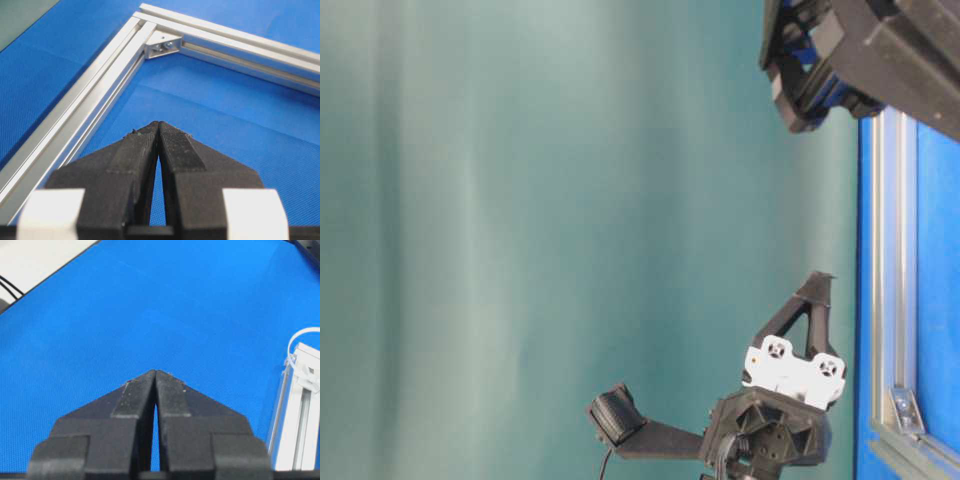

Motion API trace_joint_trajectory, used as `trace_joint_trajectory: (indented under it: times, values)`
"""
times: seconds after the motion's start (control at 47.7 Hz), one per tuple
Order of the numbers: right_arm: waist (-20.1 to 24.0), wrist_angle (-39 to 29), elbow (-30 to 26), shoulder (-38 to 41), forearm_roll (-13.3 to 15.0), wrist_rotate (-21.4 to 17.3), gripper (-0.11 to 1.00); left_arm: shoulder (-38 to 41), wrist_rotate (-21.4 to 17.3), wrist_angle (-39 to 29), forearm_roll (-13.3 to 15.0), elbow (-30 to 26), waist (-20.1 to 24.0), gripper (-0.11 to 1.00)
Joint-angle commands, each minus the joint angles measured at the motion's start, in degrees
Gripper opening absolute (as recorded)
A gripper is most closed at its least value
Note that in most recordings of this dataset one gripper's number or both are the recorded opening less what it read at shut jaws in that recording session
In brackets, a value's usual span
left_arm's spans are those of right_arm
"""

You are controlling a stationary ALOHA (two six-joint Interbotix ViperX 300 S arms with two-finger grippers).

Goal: Insert the wire through the string loop located on the left side.
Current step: 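Close the right gripper on the black cable near its plug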

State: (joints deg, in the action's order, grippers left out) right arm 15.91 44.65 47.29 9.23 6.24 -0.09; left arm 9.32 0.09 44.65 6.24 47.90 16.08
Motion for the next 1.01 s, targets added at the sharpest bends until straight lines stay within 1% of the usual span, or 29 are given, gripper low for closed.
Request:
trace_joint_trajectory:
  times: [0.0, 0.105, 0.189, 0.336, 0.504, 0.567, 0.629, 0.692, 0.797, 0.881, 0.902, 0.944, 0.986]
  values:
    - [0.53, 0.00, -0.35, -2.37, 0.00, -0.26, 0.01, -2.37, -0.18, -0.79, -1.23, -0.44, -0.70, 0.00]
    - [0.70, -3.25, -1.14, -2.55, 0.00, -0.35, -0.02, -2.46, -0.18, -1.05, -1.23, -0.44, -0.62, 0.00]
    - [0.70, -5.01, -1.67, -2.55, -0.09, -0.44, -0.02, -2.46, -0.18, -1.05, -1.32, -0.44, -0.62, 0.00]
    - [0.79, -5.01, -1.76, -2.64, 0.00, -0.88, -0.02, -2.55, -0.18, -1.23, -1.23, -0.18, -0.62, 0.00]
    - [0.88, -4.92, -1.58, -2.64, 0.09, -2.72, -0.02, -2.55, -0.09, -1.58, -1.23, -0.26, -0.70, 0.00]
    - [0.97, -4.83, -1.58, -2.64, 0.18, -3.43, 0.02, -2.55, -0.09, -1.58, -1.23, -0.35, -0.62, 0.00]
    - [1.23, -4.83, -1.58, -2.64, 0.18, -4.04, 0.11, -2.55, -0.09, -1.67, -1.23, -0.35, -0.62, 0.00]
    - [1.41, -4.83, -1.58, -2.64, 0.09, -4.57, 0.24, -2.55, -0.09, -1.58, -1.23, -0.35, -0.62, 0.00]
    - [1.49, -4.92, -1.49, -2.64, -0.09, -5.01, 0.58, -2.46, -0.09, -1.67, -1.23, -0.44, -0.62, 0.00]
    - [1.58, -4.92, -1.49, -2.55, -0.09, -5.01, 0.83, -2.55, -0.09, -1.67, -1.23, -0.35, -0.62, 0.00]
    - [1.49, -4.92, -1.58, -2.64, -0.09, -5.01, 0.87, -2.55, -0.09, -1.67, -1.23, -0.35, -0.62, 0.00]
    - [1.49, -4.92, -1.58, -2.55, -0.18, -5.01, 0.91, -2.55, -0.09, -1.67, -1.23, -0.35, -0.62, 0.00]
    - [1.49, -5.10, -1.58, -2.37, -0.53, -5.01, 0.89, -2.55, -0.09, -1.67, -1.23, -0.26, -0.62, 0.00]
